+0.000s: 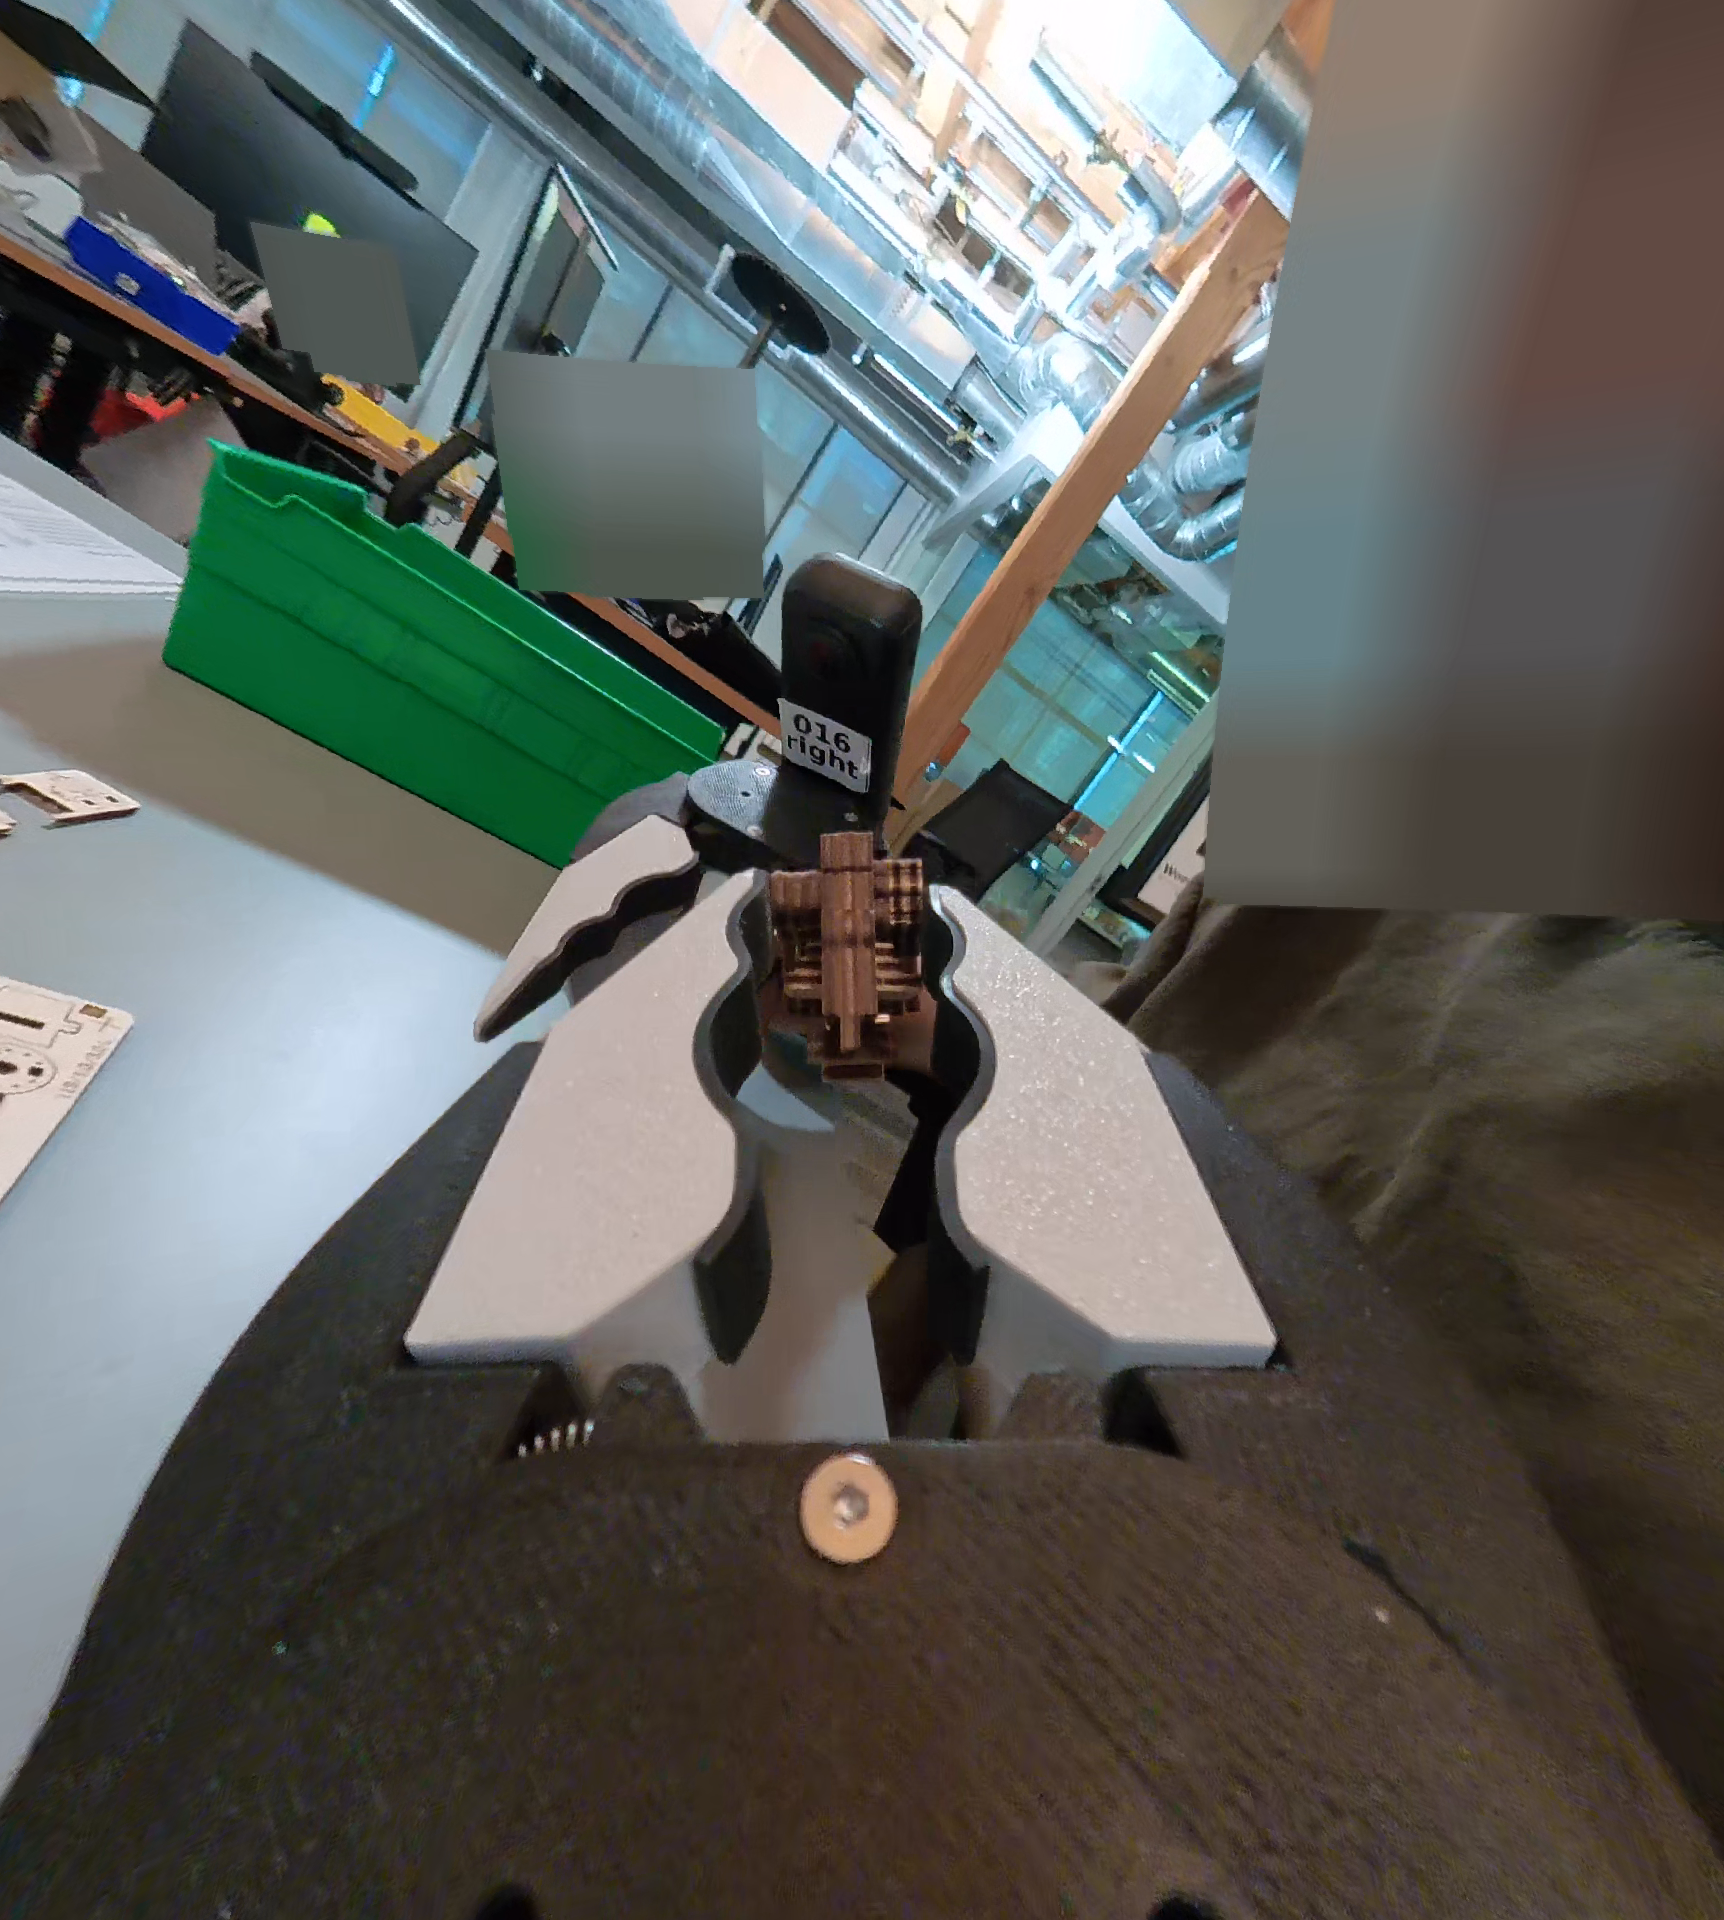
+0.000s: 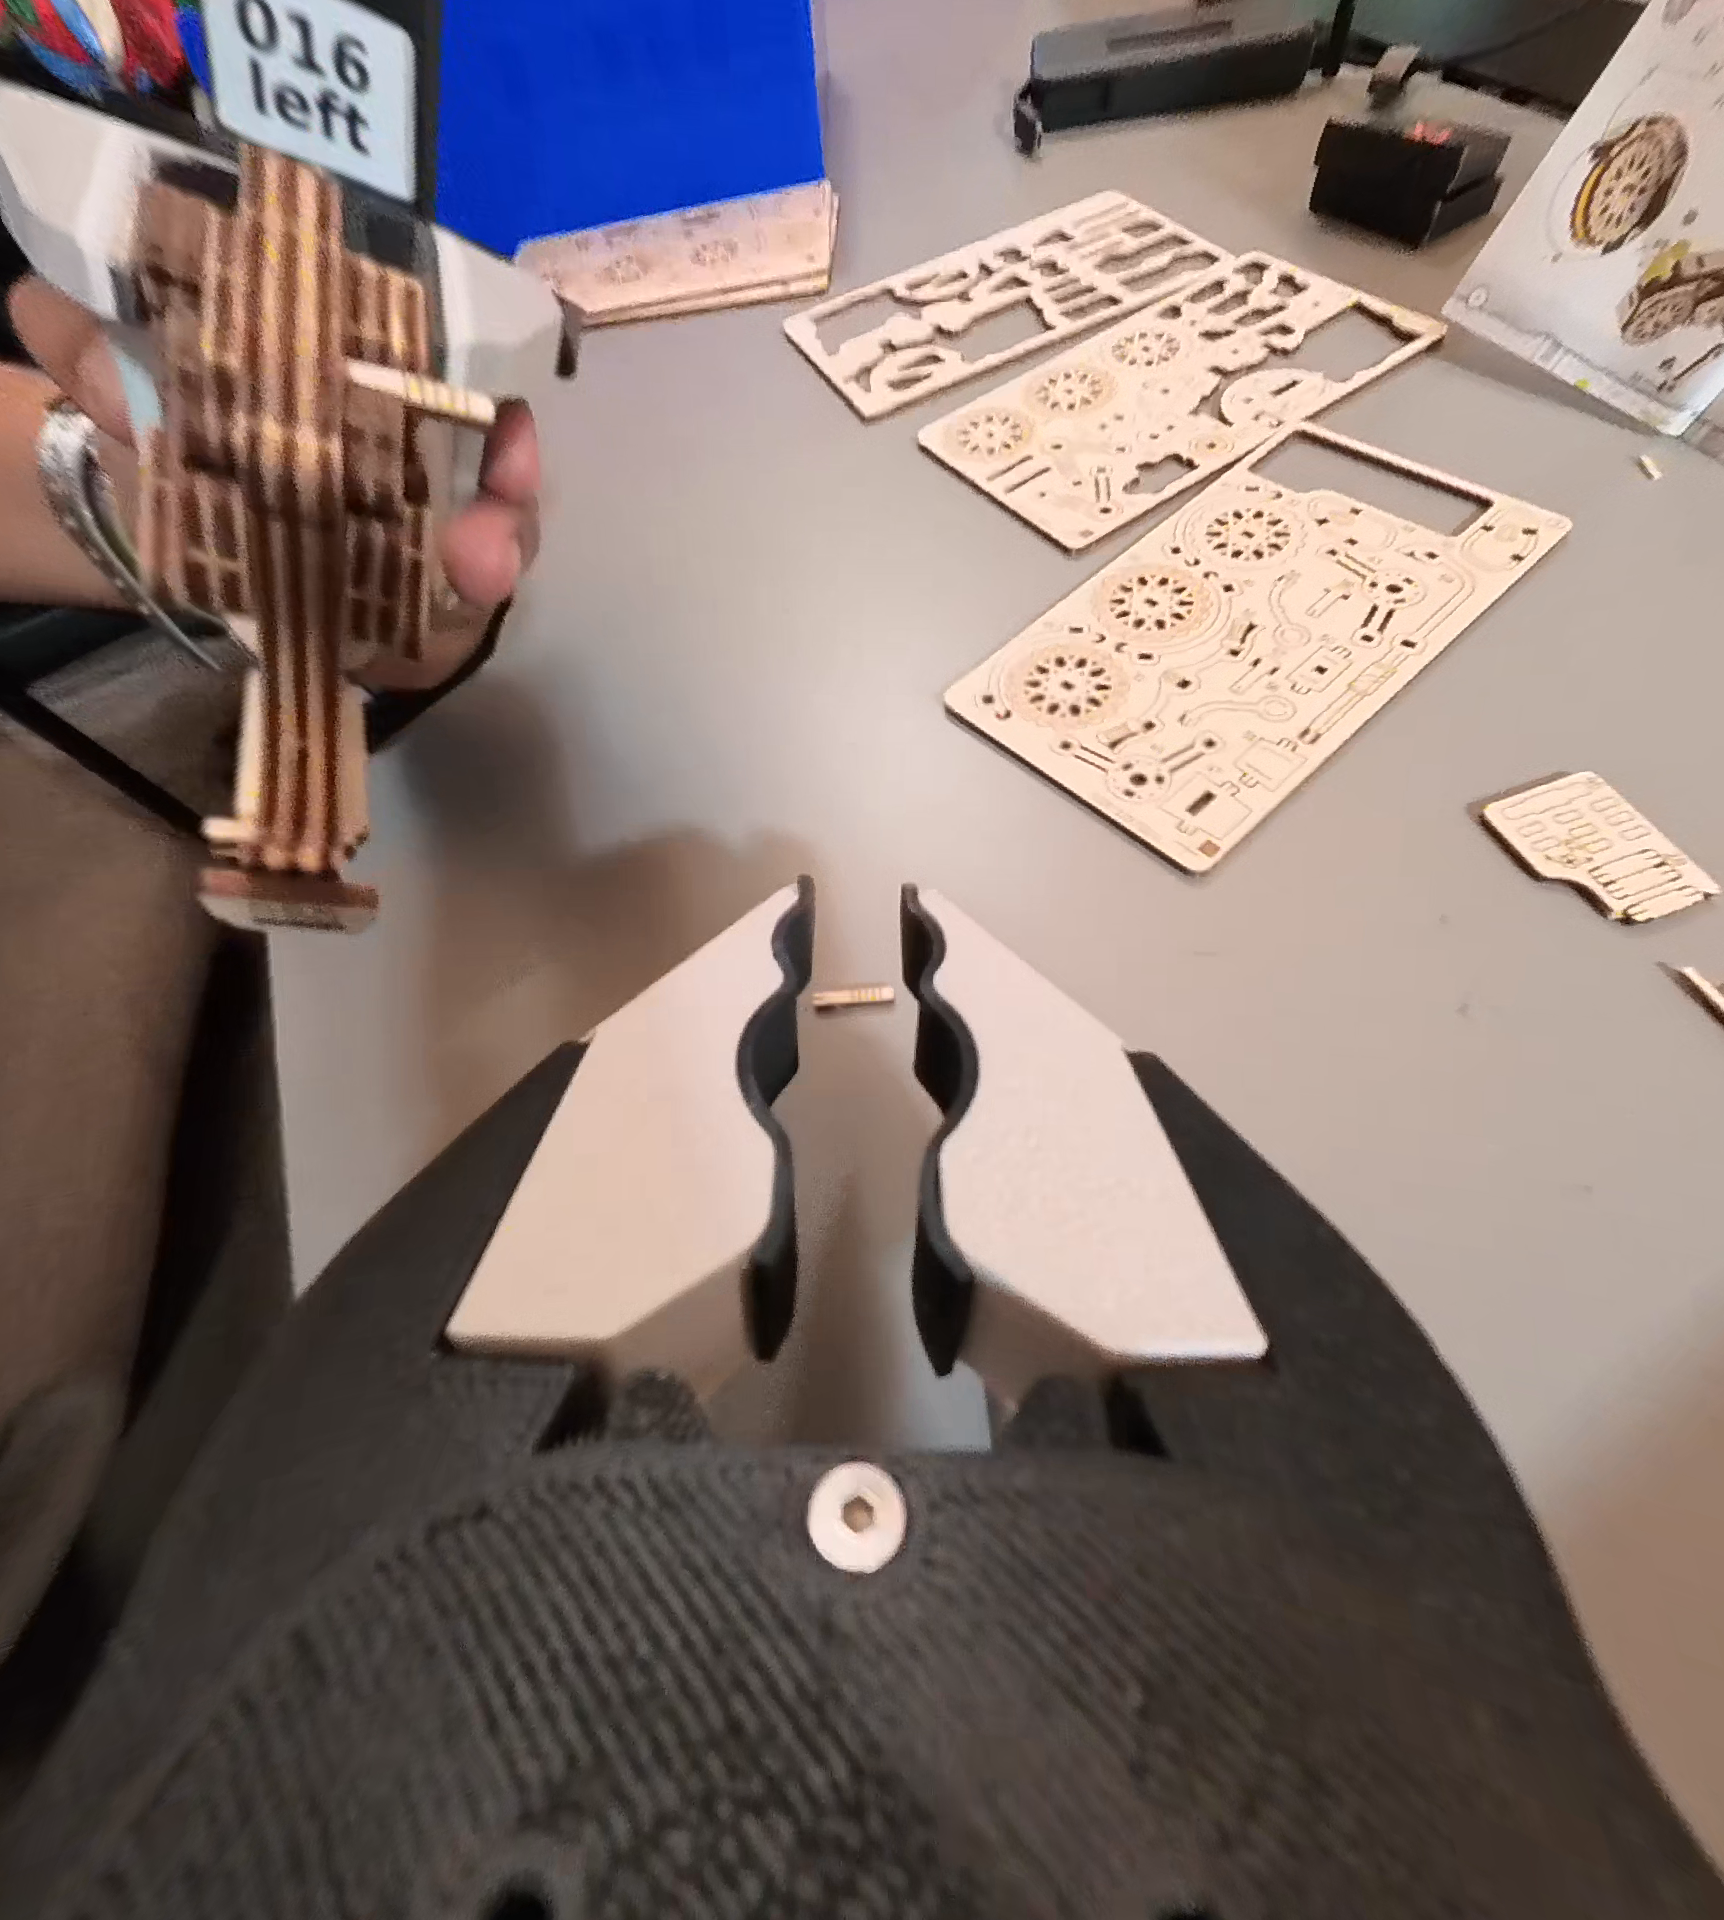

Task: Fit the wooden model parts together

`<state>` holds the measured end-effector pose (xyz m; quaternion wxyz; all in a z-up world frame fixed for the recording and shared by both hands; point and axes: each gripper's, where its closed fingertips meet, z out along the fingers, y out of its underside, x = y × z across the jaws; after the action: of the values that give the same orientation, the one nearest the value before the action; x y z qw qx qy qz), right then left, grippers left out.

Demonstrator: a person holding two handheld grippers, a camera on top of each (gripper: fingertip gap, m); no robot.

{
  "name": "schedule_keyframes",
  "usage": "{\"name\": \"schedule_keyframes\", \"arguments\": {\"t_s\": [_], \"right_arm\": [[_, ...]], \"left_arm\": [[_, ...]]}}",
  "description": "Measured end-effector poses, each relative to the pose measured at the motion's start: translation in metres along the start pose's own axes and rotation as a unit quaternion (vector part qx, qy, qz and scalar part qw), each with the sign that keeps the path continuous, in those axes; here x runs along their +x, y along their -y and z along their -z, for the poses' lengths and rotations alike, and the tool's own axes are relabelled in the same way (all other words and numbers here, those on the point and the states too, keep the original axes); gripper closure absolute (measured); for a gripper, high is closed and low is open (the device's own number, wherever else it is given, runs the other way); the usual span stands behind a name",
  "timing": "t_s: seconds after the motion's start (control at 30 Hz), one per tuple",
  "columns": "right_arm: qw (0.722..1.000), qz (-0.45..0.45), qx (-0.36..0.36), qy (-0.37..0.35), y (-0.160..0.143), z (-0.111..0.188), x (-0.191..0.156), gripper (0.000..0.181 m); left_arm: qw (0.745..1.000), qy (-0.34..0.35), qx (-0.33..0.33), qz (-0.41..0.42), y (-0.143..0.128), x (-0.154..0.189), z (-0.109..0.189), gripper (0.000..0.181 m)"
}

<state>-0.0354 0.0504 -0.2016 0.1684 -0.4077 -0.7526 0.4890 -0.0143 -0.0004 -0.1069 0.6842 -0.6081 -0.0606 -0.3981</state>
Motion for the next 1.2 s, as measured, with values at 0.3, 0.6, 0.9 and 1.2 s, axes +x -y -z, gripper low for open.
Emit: {"name": "schedule_keyframes", "arguments": {"t_s": [0.3,0.6,0.9,1.2], "right_arm": [[0.962,-0.167,0.171,0.129,0.042,0.045,-0.018,0.161],[0.957,-0.175,0.197,0.124,0.043,0.060,-0.024,0.160],[0.952,-0.191,0.203,0.128,0.045,0.061,-0.017,0.158],[0.965,-0.181,0.162,0.094,0.039,0.033,0.019,0.156]], "left_arm": [[0.997,-0.032,0.023,0.067,0.012,-0.007,-0.008,0.157],[0.997,-0.027,-0.013,0.067,0.004,-0.031,-0.019,0.156],[0.995,0.023,0.046,0.080,0.023,-0.057,0.004,0.157],[0.986,0.005,0.077,0.148,0.033,-0.080,0.012,0.157]]}}
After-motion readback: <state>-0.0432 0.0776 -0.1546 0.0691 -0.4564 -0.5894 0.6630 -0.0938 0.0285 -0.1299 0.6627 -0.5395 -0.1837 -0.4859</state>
